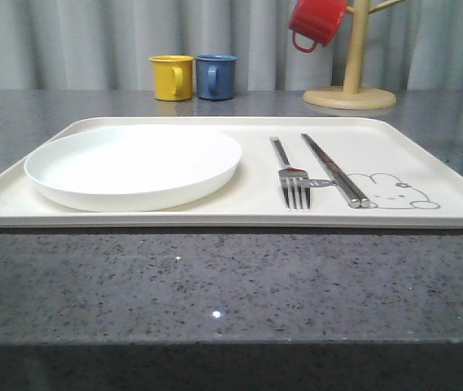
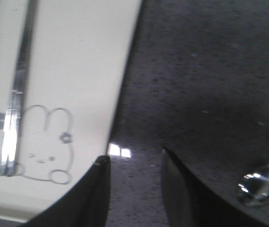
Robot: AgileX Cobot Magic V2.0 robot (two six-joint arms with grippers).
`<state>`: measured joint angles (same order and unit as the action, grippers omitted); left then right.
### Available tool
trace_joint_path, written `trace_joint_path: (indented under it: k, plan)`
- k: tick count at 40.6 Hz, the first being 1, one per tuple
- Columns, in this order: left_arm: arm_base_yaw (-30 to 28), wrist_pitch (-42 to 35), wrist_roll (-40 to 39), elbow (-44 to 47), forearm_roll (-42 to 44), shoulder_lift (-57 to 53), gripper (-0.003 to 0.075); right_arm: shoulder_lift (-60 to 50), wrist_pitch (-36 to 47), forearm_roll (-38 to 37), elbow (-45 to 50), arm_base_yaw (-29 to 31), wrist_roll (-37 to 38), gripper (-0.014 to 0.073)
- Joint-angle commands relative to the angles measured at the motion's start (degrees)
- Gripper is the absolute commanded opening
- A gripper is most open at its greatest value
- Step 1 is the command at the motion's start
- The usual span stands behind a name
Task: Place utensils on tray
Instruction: 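Move the right gripper back to the spoon and grasp it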
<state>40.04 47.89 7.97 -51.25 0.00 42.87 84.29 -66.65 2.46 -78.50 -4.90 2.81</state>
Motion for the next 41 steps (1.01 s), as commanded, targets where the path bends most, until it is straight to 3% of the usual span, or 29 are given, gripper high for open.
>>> trace_joint_path:
  k: [1,11,32,41]
  plan:
    - [0.46,-4.09,-0.75,-1.36,0.00,-0.25,0.0419,-1.26,0.06,-1.23,-1.56,6.16,-2.13,0.0297]
    - [0.46,-4.09,-0.75,-1.36,0.00,-0.25,0.0419,2.86,0.17,-1.23,-1.56,16.31,-4.51,0.0297]
    - [0.46,-4.09,-0.75,-1.36,0.00,-0.25,0.0419,12.08,5.37,-2.46,-1.56,17.15,-4.51,0.0295]
    - [0.46,-4.09,-0.75,-1.36,0.00,-0.25,0.0419,13.40,5.80,-1.63,-1.63,17.15,-4.51,0.0192]
